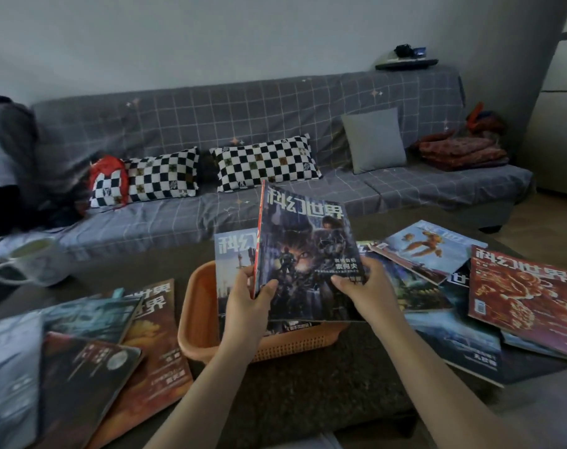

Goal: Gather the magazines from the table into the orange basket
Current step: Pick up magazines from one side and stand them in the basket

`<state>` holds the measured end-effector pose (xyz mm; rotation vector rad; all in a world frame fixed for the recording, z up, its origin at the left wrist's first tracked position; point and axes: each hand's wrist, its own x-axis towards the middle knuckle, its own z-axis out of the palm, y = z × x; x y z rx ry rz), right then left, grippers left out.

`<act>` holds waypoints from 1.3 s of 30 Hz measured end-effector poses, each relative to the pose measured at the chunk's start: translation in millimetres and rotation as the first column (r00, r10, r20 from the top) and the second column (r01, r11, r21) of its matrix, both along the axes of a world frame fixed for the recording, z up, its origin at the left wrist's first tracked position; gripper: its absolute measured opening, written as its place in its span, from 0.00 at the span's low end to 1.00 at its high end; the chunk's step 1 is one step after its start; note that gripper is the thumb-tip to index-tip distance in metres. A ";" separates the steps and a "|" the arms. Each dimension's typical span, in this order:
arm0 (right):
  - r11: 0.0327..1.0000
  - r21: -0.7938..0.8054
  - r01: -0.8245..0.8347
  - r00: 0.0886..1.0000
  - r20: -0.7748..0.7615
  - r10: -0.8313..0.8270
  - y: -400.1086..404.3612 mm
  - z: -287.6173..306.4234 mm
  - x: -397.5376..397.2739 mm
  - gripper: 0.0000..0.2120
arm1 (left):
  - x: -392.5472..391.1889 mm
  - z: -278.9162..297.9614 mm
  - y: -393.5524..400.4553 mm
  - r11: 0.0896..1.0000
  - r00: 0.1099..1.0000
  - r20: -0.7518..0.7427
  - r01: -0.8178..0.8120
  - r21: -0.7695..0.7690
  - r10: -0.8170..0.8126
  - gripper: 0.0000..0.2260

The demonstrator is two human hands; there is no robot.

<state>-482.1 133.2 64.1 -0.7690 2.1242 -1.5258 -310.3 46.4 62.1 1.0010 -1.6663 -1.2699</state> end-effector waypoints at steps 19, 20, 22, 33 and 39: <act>0.935 0.291 -0.200 0.952 -0.169 0.256 -71.0 -26.0 22.8 0.27 | 43.5 -28.7 -62.5 0.990 0.839 0.527 -0.129 -0.049 0.135 0.12; 0.931 0.306 -0.200 0.953 -0.160 0.258 -72.8 -28.2 21.6 0.26 | 44.1 -29.2 -62.7 0.991 0.820 0.558 -0.120 -0.055 0.130 0.12; 0.914 0.352 -0.203 0.953 -0.144 0.267 -77.8 -36.2 18.7 0.27 | 44.2 -31.9 -64.2 0.989 0.791 0.594 -0.115 -0.091 0.146 0.15; 0.865 0.399 -0.305 0.931 -0.064 0.358 -89.0 -49.2 10.7 0.17 | 40.8 -30.7 -63.6 0.998 0.833 0.549 -0.049 -0.032 0.059 0.07; 0.882 0.367 -0.295 0.946 -0.014 0.323 -88.2 -47.9 10.0 0.14 | 45.1 -29.4 -66.5 0.995 0.872 0.484 -0.094 0.024 0.071 0.08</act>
